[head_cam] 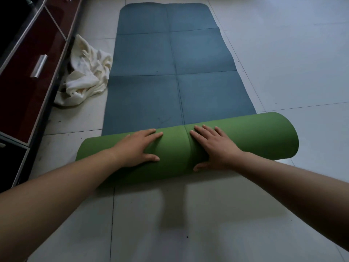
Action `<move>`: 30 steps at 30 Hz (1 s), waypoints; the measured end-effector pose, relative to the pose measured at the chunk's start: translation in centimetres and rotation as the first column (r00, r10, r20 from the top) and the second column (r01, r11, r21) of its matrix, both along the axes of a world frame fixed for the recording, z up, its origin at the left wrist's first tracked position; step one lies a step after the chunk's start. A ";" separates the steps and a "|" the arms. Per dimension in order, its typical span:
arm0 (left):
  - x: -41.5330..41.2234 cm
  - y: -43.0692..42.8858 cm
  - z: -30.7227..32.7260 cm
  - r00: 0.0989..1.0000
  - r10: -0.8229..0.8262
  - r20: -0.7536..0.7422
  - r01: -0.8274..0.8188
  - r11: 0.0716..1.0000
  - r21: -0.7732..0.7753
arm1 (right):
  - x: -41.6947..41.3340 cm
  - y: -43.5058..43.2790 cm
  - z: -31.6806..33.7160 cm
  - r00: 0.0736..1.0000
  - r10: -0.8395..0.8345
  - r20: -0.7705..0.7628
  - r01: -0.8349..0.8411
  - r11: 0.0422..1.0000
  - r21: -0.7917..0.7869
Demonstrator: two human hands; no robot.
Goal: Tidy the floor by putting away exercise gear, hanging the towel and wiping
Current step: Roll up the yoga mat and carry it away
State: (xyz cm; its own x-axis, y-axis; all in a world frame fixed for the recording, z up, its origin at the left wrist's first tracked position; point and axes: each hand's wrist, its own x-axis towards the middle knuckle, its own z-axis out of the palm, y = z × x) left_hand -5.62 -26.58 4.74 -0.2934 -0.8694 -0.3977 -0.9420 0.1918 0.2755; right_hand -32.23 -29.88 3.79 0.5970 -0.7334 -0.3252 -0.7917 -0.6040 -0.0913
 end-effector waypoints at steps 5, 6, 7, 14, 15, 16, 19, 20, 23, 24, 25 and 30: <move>-0.3 0.7 0.1 0.997 0.063 -0.048 -0.071 0.980 -0.183 | 0.2 -2.2 0.7 0.988 -0.084 0.128 0.091 0.995 -0.047; -0.3 0.7 0.0 0.998 0.068 -0.009 -0.068 0.981 -0.180 | 0.2 -2.5 0.8 0.977 -0.116 0.177 0.130 0.989 -0.066; -0.2 0.7 0.0 0.997 0.069 0.037 -0.061 0.984 -0.169 | 0.3 -2.7 0.9 0.967 -0.138 0.216 0.159 0.984 -0.082; 0.0 -0.6 -0.2 0.997 0.052 0.053 -0.046 0.992 -0.114 | 0.5 -2.8 0.5 0.997 -0.057 0.046 0.059 0.998 -0.038; 0.0 -0.7 -0.2 0.998 0.054 0.045 -0.048 0.992 -0.114 | 0.5 -2.9 0.4 0.999 -0.040 0.020 0.041 0.998 -0.046; 0.0 -0.7 -0.2 0.998 0.053 0.041 -0.048 0.992 -0.115 | 0.4 -3.0 0.4 1.000 -0.028 0.008 0.029 0.998 -0.056; 0.0 -0.8 -0.2 0.999 0.041 0.036 -0.036 0.992 -0.125 | 0.4 -3.1 0.3 1.000 -0.016 0.026 0.018 0.996 -0.082; 0.0 -0.8 -0.2 0.999 0.038 0.032 -0.033 0.991 -0.128 | 0.4 -3.1 0.4 0.999 -0.013 0.037 0.016 0.996 -0.088; 0.1 -0.7 -0.1 0.999 0.033 0.011 -0.031 0.991 -0.133 | 0.4 -3.0 0.7 0.998 -0.017 0.067 0.024 0.995 -0.092; 0.1 -0.6 0.0 1.000 0.029 0.007 -0.028 0.990 -0.137 | 0.4 -2.9 0.8 0.997 -0.021 0.073 0.028 0.995 -0.092; 0.1 -0.5 0.1 1.000 0.025 0.006 -0.024 0.990 -0.142 | 0.4 -2.8 1.0 0.997 -0.023 0.079 0.030 0.995 -0.094; 0.1 0.2 0.8 1.000 0.011 0.015 -0.008 0.986 -0.164 | 0.3 -2.1 1.7 0.995 -0.011 0.095 0.022 0.993 -0.114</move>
State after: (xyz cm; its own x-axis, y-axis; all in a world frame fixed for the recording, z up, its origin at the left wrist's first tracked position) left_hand -5.53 -26.34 5.58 -0.2792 -0.9259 -0.2543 -0.9481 0.2239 0.2259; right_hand -31.90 -31.95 5.51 0.6086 -0.7725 -0.1809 -0.7927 -0.6019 -0.0966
